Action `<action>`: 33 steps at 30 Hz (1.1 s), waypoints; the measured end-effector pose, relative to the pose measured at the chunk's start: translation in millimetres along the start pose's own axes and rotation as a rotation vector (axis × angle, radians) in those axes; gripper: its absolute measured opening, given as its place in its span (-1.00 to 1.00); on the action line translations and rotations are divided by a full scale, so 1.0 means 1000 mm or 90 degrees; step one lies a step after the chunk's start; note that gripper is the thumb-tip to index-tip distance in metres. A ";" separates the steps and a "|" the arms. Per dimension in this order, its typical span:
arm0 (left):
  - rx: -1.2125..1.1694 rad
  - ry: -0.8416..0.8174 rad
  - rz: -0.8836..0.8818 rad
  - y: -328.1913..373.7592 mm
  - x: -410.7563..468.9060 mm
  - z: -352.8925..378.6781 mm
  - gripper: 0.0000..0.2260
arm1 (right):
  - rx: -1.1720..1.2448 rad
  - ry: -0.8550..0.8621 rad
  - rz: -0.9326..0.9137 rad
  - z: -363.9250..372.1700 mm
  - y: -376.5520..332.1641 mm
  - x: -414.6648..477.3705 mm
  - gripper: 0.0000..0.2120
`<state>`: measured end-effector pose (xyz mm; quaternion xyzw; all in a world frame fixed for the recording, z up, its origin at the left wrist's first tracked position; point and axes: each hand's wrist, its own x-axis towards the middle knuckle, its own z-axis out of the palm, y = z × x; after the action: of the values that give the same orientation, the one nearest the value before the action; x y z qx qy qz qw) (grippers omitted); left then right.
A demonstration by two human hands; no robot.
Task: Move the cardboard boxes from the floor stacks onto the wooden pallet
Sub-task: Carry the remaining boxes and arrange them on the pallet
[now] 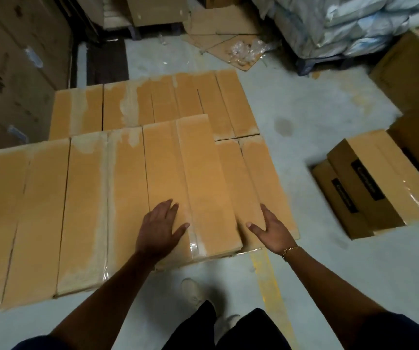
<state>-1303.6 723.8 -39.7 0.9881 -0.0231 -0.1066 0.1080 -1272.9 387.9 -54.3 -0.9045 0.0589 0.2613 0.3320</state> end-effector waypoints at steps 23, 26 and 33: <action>-0.069 -0.090 0.261 0.471 0.085 0.050 -0.15 | 0.133 0.186 0.097 -0.281 0.296 -0.113 -0.28; -0.075 -0.114 0.297 0.534 0.091 0.057 -0.07 | 0.148 0.215 0.130 -0.317 0.342 -0.129 -0.30; -0.077 -0.160 0.342 0.649 0.138 0.080 -0.10 | 0.216 0.268 0.182 -0.380 0.426 -0.137 -0.31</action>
<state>-1200.5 64.7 -2.7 0.9175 -0.2904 -0.1969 0.1875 -1344.8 -190.2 17.4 -0.8528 0.2958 0.0985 0.4189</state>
